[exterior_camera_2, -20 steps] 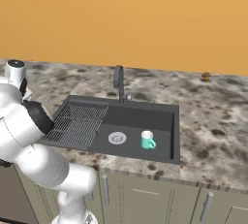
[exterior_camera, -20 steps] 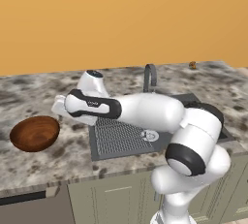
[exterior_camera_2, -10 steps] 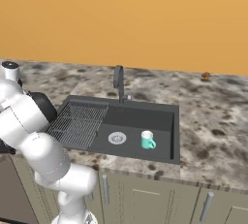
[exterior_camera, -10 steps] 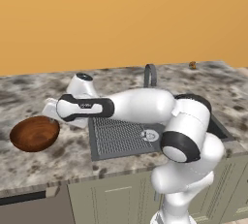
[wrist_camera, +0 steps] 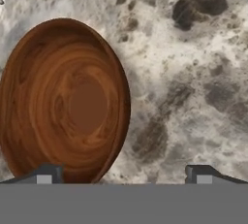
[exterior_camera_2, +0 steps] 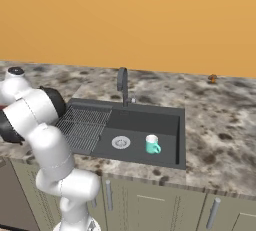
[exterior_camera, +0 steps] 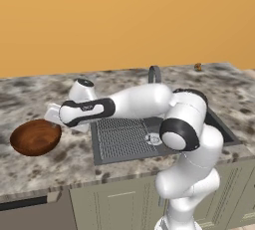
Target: Pick the mug and place it in the sink. Pick the bowl and place it in the open cabinet and then close the cabinet.
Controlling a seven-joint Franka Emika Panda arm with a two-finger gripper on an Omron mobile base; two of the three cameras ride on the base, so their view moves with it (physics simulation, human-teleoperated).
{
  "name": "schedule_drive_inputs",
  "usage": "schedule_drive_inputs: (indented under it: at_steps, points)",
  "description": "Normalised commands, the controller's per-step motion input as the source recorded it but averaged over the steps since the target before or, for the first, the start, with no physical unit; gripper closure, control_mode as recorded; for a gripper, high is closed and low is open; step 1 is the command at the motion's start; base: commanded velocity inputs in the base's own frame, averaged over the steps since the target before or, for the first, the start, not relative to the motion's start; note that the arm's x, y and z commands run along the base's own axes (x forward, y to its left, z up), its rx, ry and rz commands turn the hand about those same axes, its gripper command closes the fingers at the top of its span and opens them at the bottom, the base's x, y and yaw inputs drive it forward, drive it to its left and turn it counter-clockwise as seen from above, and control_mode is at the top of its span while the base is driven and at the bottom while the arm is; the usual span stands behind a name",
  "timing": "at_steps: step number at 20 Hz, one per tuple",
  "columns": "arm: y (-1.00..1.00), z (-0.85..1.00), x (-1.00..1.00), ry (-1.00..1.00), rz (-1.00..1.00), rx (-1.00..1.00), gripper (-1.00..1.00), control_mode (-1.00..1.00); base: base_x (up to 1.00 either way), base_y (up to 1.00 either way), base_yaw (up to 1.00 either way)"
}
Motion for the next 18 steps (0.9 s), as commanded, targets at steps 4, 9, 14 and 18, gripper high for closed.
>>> schedule_drive_inputs:
  at_steps: [4, 9, 14, 18]
  points:
    - [0.01, -0.11, 0.36, 0.00, 0.00, 0.00, -1.00, -1.00, 0.00, 0.00, 0.00]
    - [0.08, -0.13, 0.27, 0.00, 0.00, -0.01, -1.00, -1.00, 0.00, 0.00, 0.00]
    - [0.22, -0.22, 0.11, 0.00, 0.00, -0.03, -1.00, -1.00, 0.00, 0.00, 0.00]
    - [0.36, -0.22, 0.07, 0.00, 0.00, -0.02, -1.00, -1.00, 0.00, 0.00, 0.00]
